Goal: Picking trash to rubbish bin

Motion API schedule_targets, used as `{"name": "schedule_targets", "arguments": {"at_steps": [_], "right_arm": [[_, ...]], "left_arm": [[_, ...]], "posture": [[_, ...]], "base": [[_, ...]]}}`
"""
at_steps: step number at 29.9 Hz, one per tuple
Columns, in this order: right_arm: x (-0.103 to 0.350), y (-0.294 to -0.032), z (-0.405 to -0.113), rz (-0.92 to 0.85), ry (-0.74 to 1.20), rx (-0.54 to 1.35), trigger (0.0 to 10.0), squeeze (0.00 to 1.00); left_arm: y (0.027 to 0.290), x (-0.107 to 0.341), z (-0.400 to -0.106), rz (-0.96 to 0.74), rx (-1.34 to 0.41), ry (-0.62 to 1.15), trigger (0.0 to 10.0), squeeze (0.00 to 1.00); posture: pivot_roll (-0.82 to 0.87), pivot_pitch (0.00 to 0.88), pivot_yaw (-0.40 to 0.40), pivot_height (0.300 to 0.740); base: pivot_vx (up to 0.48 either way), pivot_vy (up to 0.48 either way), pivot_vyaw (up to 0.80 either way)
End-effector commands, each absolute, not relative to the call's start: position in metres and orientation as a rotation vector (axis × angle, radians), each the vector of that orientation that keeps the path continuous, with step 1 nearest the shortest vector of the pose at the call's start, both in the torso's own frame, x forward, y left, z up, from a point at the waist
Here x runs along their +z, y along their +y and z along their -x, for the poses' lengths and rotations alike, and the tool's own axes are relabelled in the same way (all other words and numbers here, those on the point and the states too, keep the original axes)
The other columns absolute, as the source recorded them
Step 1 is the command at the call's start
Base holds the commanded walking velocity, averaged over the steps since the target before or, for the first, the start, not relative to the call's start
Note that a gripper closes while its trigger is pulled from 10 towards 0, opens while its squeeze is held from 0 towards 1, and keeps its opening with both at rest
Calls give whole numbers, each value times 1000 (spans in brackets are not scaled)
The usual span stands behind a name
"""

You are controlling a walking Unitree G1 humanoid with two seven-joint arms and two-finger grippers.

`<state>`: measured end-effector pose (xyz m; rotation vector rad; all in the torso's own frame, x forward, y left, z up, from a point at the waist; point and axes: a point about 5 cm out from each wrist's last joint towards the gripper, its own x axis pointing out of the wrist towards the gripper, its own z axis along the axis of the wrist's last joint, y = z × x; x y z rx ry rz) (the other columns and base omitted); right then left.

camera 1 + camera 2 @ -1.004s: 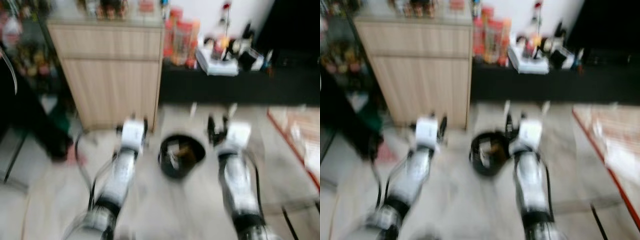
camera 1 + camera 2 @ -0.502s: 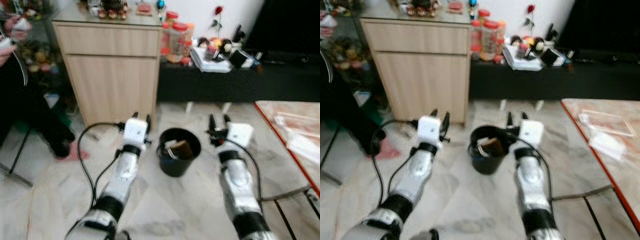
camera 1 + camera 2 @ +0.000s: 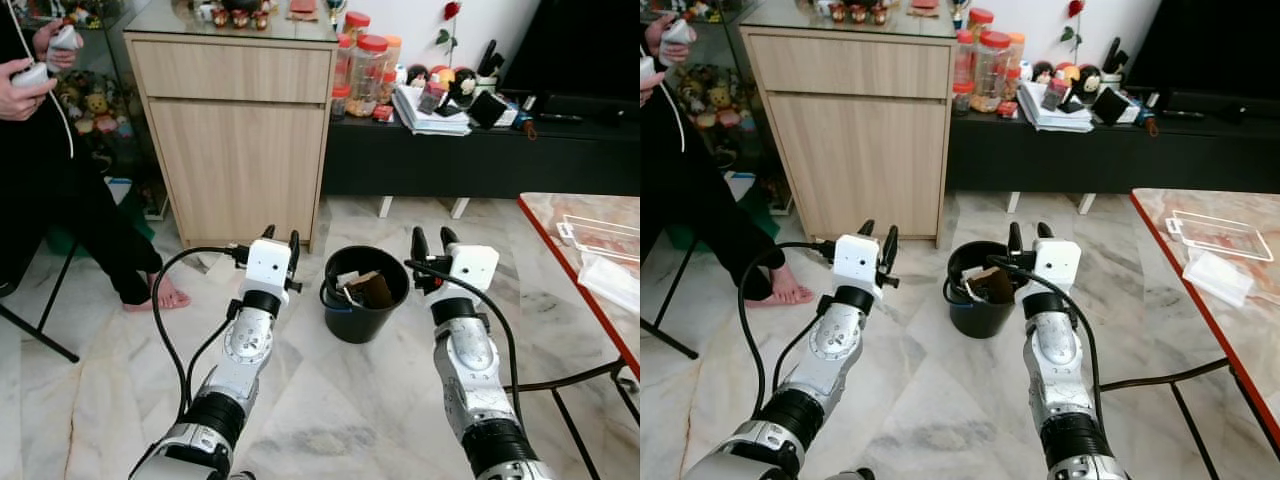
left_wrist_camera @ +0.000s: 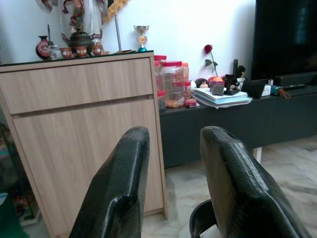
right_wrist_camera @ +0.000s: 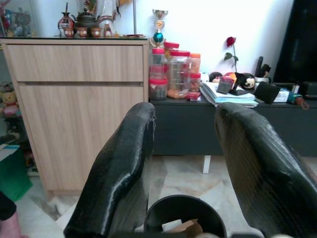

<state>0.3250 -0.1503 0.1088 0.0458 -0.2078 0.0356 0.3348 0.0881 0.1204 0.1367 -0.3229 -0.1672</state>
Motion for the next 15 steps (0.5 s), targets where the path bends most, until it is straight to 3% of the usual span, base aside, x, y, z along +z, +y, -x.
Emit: {"name": "schedule_targets", "arguments": {"at_steps": [1, 15], "right_arm": [[112, -153, -326, -45, -219, 35, 10000, 0], [112, -151, -325, -48, -219, 43, 10000, 0]], "left_arm": [[85, 124, -336, -132, -178, -330, 10000, 0], [85, 125, -337, -131, -179, -330, 10000, 0]], "posture": [[125, 77, -112, 740], [124, 77, -112, 740]], "base": [[289, 0, 0], [288, 0, 0]]}}
